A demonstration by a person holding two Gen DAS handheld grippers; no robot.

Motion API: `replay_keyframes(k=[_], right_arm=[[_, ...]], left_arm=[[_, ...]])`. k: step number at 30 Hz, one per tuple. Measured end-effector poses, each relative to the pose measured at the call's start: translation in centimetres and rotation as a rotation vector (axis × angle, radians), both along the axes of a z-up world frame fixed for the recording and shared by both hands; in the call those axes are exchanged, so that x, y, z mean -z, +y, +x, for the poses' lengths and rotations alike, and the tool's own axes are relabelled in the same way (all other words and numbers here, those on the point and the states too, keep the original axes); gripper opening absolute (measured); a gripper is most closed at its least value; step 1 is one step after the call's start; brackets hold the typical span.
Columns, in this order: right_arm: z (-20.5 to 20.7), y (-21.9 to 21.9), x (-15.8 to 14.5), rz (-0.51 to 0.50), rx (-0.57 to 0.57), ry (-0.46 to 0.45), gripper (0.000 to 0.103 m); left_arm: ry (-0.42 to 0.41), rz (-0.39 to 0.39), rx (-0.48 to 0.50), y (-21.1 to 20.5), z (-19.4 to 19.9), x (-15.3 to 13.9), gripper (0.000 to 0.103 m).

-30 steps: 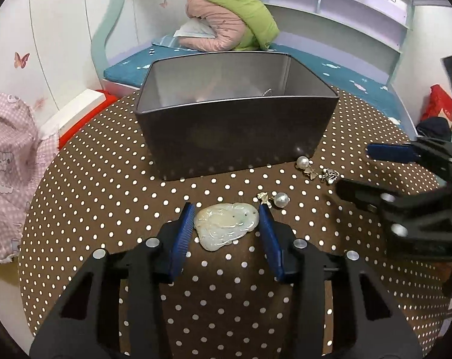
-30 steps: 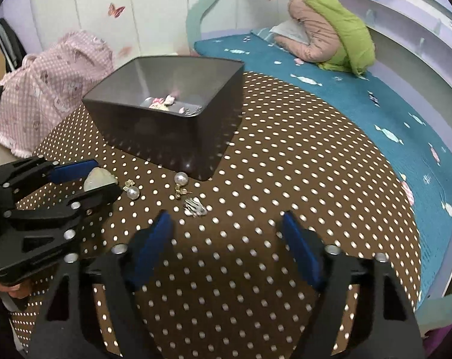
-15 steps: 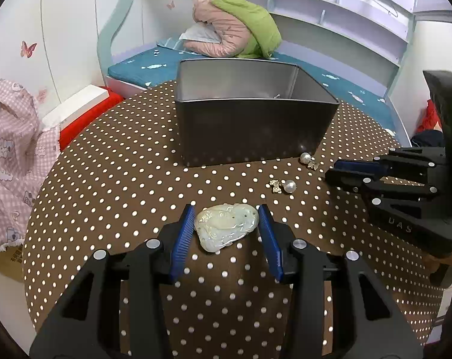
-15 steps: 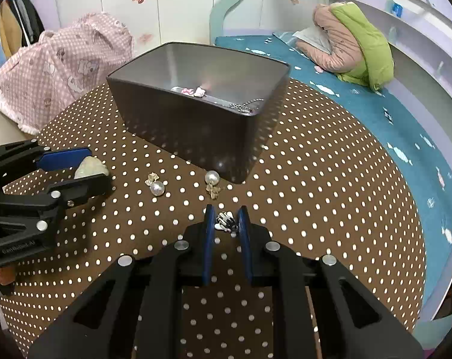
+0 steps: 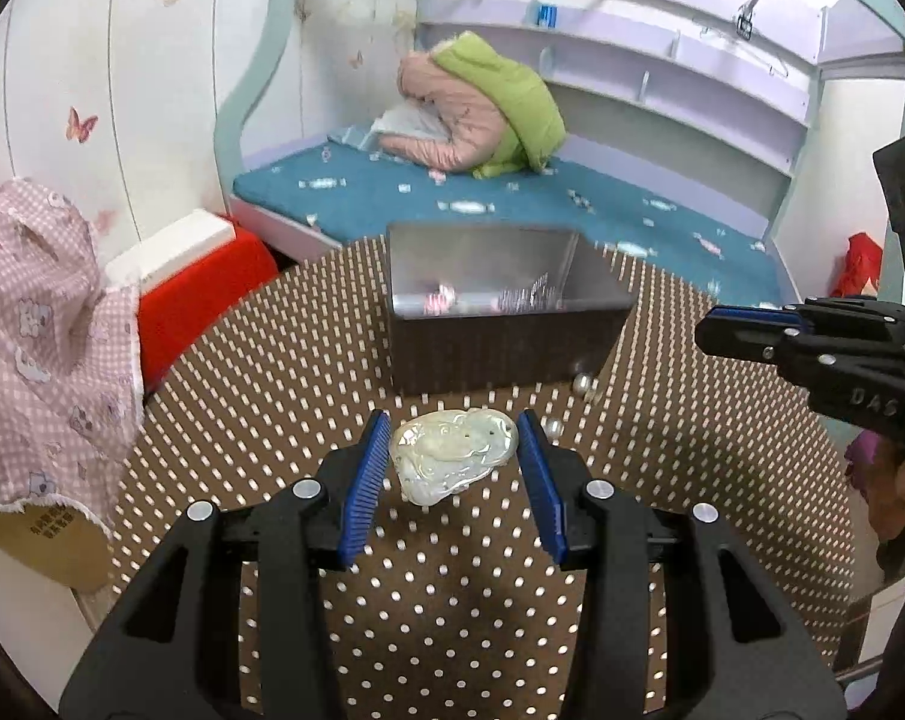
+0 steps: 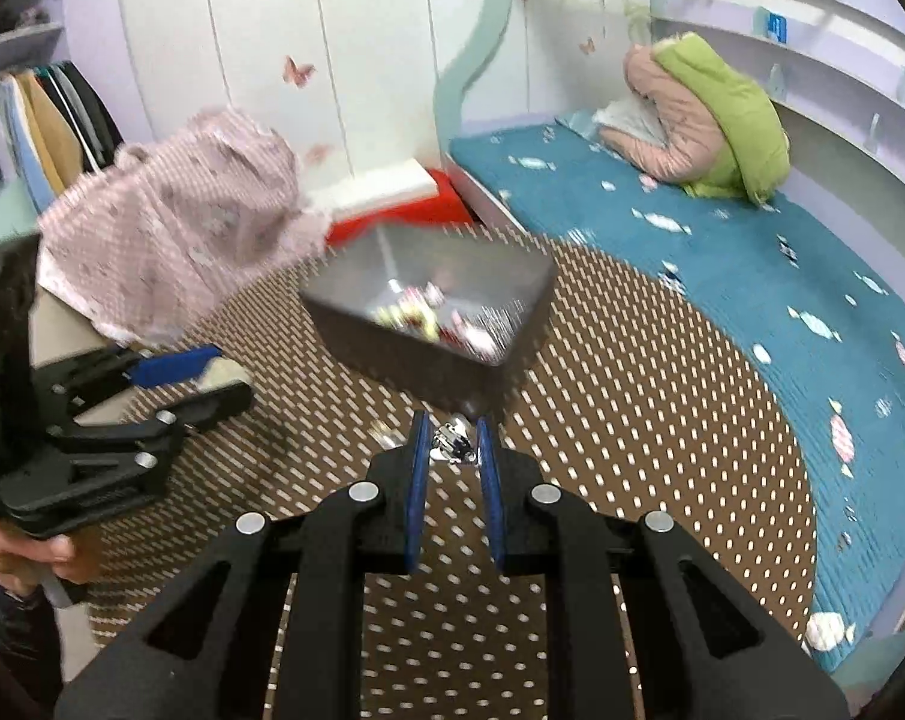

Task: Organize jewelry
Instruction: 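Lower both held items into the metal box and open both tools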

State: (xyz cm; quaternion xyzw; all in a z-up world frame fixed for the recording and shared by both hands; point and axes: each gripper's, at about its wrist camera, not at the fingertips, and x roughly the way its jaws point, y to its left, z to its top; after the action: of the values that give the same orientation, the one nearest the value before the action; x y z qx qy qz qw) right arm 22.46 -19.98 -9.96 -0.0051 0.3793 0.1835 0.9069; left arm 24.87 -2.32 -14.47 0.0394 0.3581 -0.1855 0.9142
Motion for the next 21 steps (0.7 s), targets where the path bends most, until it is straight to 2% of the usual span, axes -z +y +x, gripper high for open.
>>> replay_keyframes(k=[5,10,16,21], right_arm=[[0.7,1.2,-4.8,-0.011,-0.001,-0.084,0.015],[2.4,1.8,-8.2,0.014,-0.007,-0.116,0.015],[5.2,1.5,-9.3,0.018,0.023,-0.104,0.015],[7.6,1.3,-8.2,0.044,0.045,-0.043,0.015]], left_arm=[[-0.067,-0.006,-0.010,-0.2,0.5,-3.8,0.044],[-0.116,-0.036,-0.026,-0.1,2.7,-8.1,0.044],[-0.108,-0.035,-0.033,-1.5,6.1,-10.0,0.044],[-0.063,-0.051,-0.035,-2.6,9.4,-10.2,0.044]])
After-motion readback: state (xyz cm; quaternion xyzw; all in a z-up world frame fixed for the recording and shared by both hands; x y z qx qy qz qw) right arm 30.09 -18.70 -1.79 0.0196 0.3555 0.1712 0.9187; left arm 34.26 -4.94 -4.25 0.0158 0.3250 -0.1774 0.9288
